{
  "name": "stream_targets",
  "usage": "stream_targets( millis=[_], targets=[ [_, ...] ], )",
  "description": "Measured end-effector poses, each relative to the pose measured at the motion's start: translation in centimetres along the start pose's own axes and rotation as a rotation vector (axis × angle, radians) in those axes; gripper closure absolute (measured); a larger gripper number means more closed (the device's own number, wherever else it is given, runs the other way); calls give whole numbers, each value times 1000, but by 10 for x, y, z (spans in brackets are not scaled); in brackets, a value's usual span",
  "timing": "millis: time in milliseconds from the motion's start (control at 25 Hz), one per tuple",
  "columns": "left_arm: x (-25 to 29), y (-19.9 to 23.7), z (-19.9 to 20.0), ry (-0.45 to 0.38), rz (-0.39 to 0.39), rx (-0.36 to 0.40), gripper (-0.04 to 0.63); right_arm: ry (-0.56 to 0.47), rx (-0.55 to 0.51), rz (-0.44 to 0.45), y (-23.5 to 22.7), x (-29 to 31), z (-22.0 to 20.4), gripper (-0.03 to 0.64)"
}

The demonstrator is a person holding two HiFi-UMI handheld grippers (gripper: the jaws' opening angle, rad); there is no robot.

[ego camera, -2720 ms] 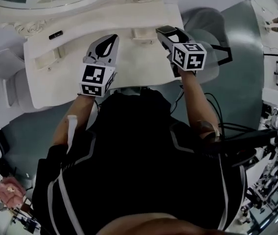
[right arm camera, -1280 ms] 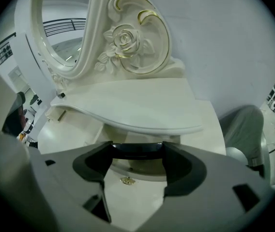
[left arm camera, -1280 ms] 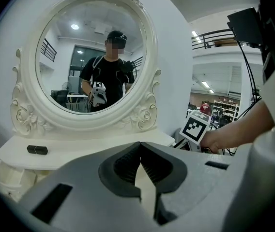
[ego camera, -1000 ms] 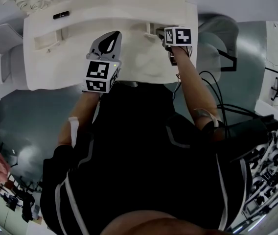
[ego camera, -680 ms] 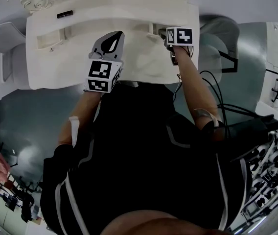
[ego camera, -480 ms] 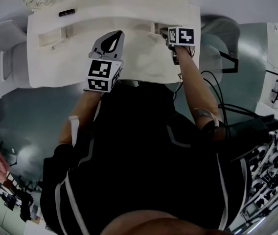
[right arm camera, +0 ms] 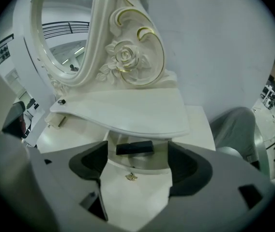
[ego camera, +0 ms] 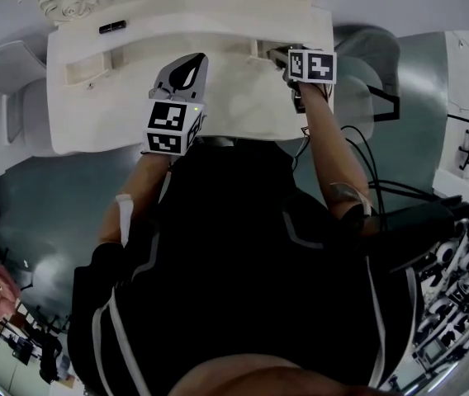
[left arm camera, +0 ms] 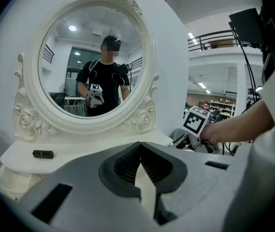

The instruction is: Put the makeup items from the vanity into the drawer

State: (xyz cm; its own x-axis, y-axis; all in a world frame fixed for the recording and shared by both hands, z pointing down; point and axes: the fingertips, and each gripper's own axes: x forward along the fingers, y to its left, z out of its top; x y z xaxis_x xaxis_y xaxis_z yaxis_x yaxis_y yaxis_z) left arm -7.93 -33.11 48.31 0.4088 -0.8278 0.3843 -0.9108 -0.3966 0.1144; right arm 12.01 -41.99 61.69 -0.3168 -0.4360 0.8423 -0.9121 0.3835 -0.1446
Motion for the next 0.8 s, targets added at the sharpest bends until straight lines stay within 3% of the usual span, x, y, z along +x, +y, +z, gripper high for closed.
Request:
stream_targets(
  millis=[360, 600, 800],
  targets=[
    [6, -9, 35, -67, -56, 48, 591, -244, 26, 35, -8, -82, 36, 229],
    [6, -16, 62, -108, -99, 72, 591, -415, 20, 90, 2, -138, 66, 277],
    [0, -25, 103, -190, -152, 85, 591, -584, -30, 105, 11, -198, 96, 308]
  ],
)
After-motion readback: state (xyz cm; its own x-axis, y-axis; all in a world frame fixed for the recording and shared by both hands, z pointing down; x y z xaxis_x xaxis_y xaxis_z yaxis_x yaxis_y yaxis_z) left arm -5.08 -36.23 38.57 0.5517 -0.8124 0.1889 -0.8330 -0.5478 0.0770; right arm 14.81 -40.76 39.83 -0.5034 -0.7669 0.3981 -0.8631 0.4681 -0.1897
